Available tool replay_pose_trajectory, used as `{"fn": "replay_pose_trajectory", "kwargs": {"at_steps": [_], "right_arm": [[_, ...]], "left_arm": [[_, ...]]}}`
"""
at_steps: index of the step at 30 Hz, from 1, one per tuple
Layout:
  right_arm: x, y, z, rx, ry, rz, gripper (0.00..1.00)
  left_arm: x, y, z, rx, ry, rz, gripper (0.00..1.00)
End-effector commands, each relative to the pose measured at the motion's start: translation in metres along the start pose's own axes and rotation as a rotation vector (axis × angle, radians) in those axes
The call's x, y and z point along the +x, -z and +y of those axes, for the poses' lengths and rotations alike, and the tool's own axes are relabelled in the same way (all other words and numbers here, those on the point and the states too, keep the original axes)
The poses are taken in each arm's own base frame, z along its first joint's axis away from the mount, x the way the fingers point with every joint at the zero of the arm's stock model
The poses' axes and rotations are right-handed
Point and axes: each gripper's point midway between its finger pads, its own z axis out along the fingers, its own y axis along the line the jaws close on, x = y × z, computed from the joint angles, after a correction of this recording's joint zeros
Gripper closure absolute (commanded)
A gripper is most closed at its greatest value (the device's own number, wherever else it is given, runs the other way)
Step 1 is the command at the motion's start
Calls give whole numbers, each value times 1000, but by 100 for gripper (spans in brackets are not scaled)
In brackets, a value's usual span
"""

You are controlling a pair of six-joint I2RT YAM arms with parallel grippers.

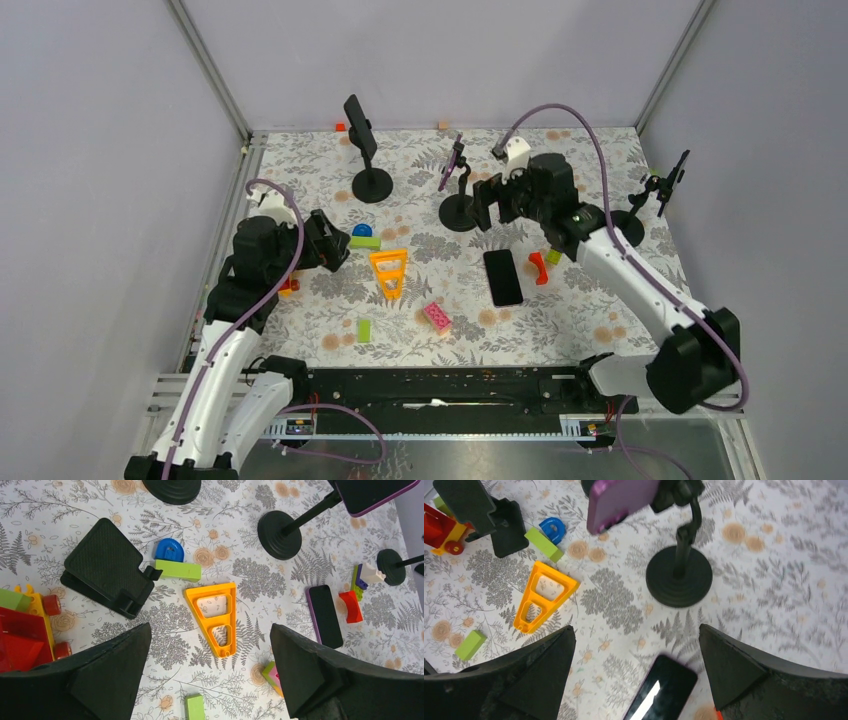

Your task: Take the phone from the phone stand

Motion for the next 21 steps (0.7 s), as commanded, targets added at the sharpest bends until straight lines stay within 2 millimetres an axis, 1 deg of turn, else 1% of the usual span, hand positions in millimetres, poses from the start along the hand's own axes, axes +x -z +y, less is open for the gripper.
{"fn": "replay_pose_trajectory", "kwargs": {"at_steps": [1, 4, 6, 8, 13, 16, 18, 21], "right_arm": [[-37, -17, 10, -182, 142, -47, 0], [-47, -33, -4, -199, 132, -20, 1], [-49, -47, -17, -191, 125, -6, 0], [-52, -56, -27, -178, 116, 1, 1], [-48, -69, -33, -201, 128, 32, 4], [-45, -71, -35, -192, 112, 60, 5], [-45, -69, -33, -192, 74, 63, 6], [-45, -63, -31, -172, 31, 23, 6]], "left_arm": [[4, 2, -2, 29, -32, -2, 1], [8, 4, -2, 32, -41, -4, 1], [10, 5, -3, 41, -56, -3, 1], [11, 6, -5, 56, -75, 0, 1], [14, 5, -3, 47, -81, 8, 1], [14, 4, -3, 45, -82, 12, 1], [14, 3, -2, 38, -83, 10, 1], [13, 2, 2, 16, -80, 10, 1]]}}
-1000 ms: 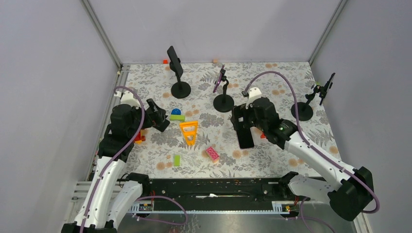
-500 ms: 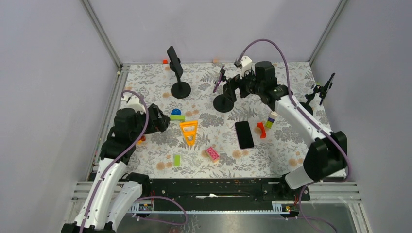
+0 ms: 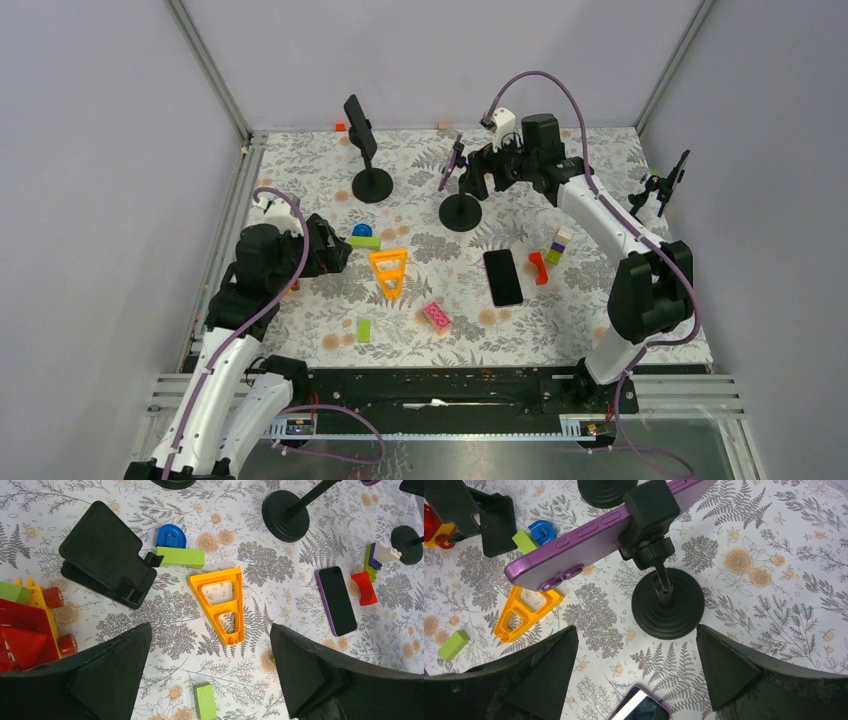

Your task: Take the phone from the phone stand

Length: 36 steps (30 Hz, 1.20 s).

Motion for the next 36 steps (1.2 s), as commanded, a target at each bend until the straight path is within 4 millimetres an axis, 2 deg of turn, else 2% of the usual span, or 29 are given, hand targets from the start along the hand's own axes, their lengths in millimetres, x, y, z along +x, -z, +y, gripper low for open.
{"fn": "replay_pose_trajectory", "kwargs": {"at_steps": [1, 3, 9, 13, 14, 19, 27, 36], "right_arm": [[-22, 15, 9, 7, -12, -111, 6], [-22, 23, 9, 33, 16, -157, 6], [-9, 20, -1, 56, 166, -124, 3], [-15, 9, -17, 65, 216, -72, 5], [-23, 7, -19, 61, 229, -72, 7], [-34, -11, -30, 9, 223, -74, 11], [-42, -39, -31, -106, 182, -68, 21], [-57, -51, -20, -220, 140, -108, 26]], "left_arm": [[-8, -2, -1, 0, -21, -28, 1], [-7, -2, -1, 1, -20, -23, 1], [-7, -2, -1, 2, -21, -26, 1], [-7, -2, -1, 2, -21, -26, 1], [-7, -2, -1, 1, -23, -26, 1], [-8, -2, 1, -11, -23, -29, 2], [-7, -2, 4, -24, -23, -24, 2], [-7, -3, 6, -39, -24, -22, 2]]}}
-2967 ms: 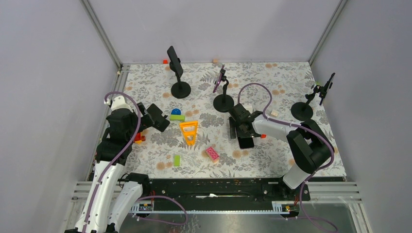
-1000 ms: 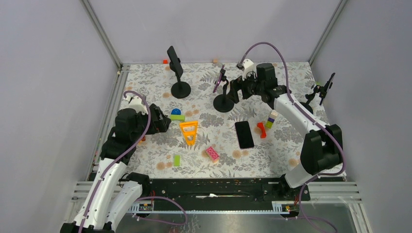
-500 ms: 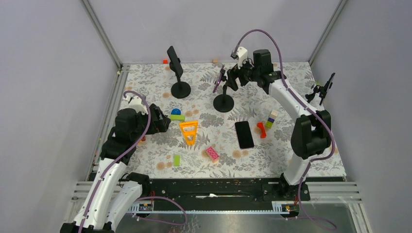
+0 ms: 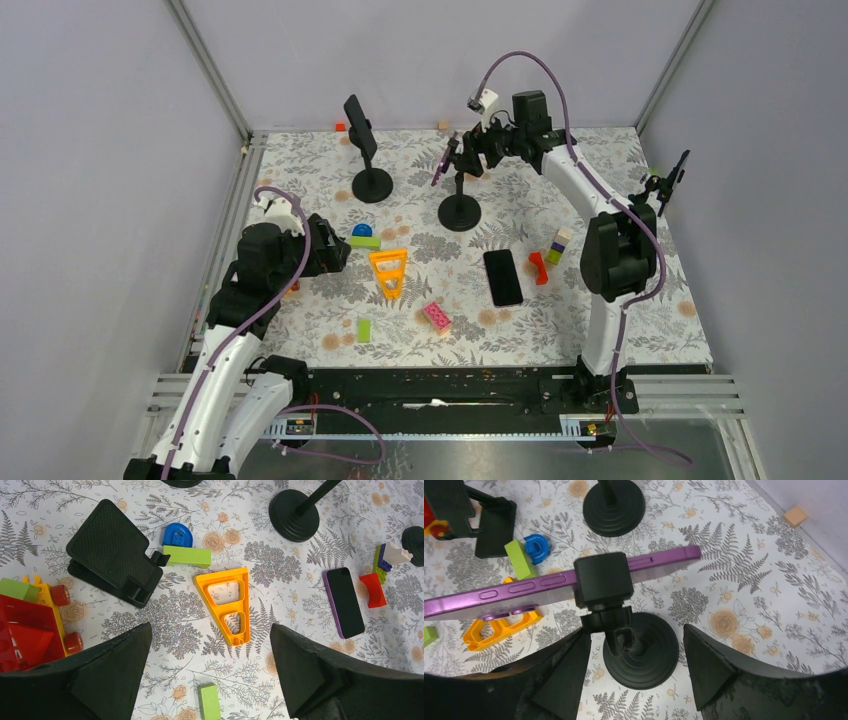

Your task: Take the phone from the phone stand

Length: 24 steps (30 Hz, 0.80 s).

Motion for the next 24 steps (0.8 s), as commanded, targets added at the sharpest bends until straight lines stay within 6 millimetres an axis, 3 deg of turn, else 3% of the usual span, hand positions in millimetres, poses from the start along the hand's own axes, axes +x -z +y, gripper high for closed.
{"fn": "replay_pose_trajectory", "kwargs": {"at_steps": [1, 9, 14, 21, 24], "right_arm": [[-29, 1, 9, -75, 4, -74, 27], [-18, 0, 23, -142, -19, -65, 28], [-10, -3, 26, -161, -38, -54, 43], [1, -6, 26, -164, -61, -33, 49], [0, -5, 27, -166, -55, -35, 62]], "left_arm": [[-8, 0, 1, -12, -17, -26, 2], [-8, 0, 1, -12, -18, -27, 2], [-8, -1, 1, -13, -17, -26, 2], [-7, -1, 1, -14, -15, -20, 2], [-7, -2, 1, -15, -15, -20, 2]]}}
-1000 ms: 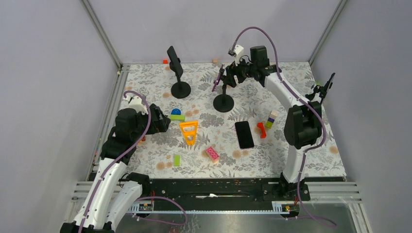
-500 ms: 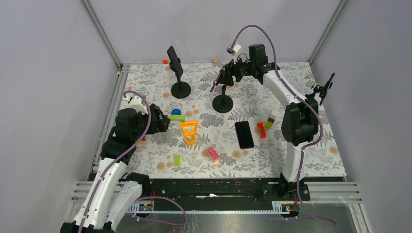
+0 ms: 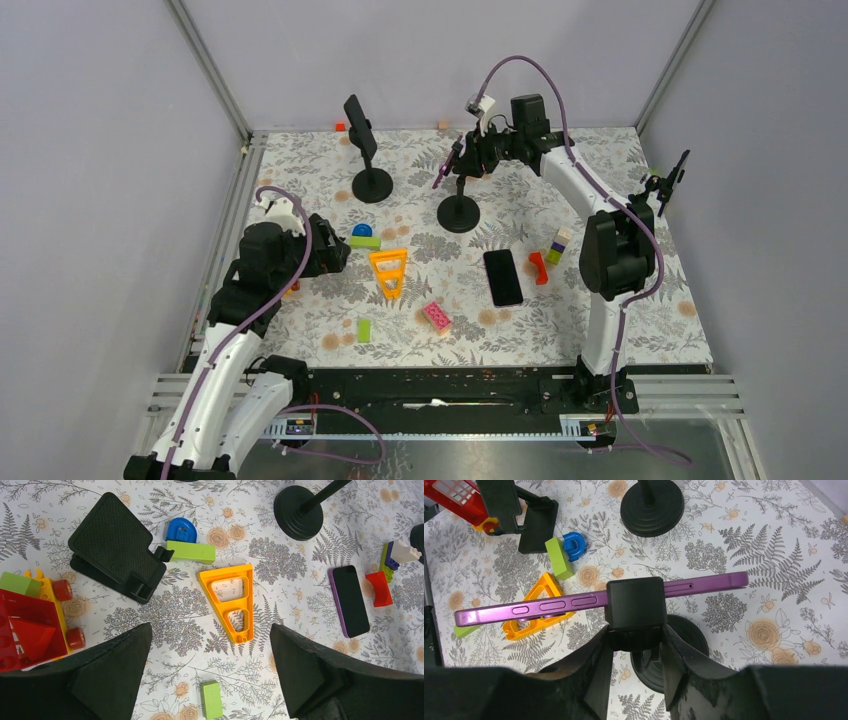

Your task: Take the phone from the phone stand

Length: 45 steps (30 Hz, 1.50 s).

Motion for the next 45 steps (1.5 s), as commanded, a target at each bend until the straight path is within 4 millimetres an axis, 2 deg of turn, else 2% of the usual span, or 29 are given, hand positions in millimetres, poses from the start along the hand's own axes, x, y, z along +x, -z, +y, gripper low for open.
{"fn": "replay_pose_trajectory", "kwargs": {"at_steps": [1, 6, 11, 15, 18, 22, 27, 32, 36, 39, 41, 45], "right_arm": [[-4, 1, 4, -19, 17, -20, 67], [-20, 12, 21, -65, 36, -56, 100], [-33, 25, 43, -84, 10, -131, 100], [-39, 39, 74, -138, 23, -205, 100], [-36, 46, 99, -185, 35, -234, 100], [-16, 49, 141, -251, 81, -199, 100], [23, 47, 173, -300, 138, -132, 100], [48, 52, 184, -329, 151, -112, 100], [70, 52, 179, -285, 92, -41, 100], [75, 51, 175, -263, 61, -5, 100], [73, 51, 170, -243, 128, -10, 57], [68, 58, 171, -213, 166, -27, 37]], "left_arm": [[-12, 1, -2, 2, -17, -40, 2], [-11, 0, -3, 6, -15, -38, 2], [-10, 0, -4, 17, -17, -34, 3], [-10, 0, -8, 41, -27, -32, 5], [-9, 0, -11, 60, -34, -31, 5], [-10, 1, -13, 72, -39, -38, 6], [-9, 2, -14, 80, -38, -37, 6], [-8, 2, -17, 93, -37, -33, 6], [-8, 1, -19, 105, -40, -31, 6], [-9, 2, -20, 113, -40, -32, 6], [-11, 3, -22, 119, -40, -41, 6], [-23, 8, -28, 136, -40, -67, 5]]}}
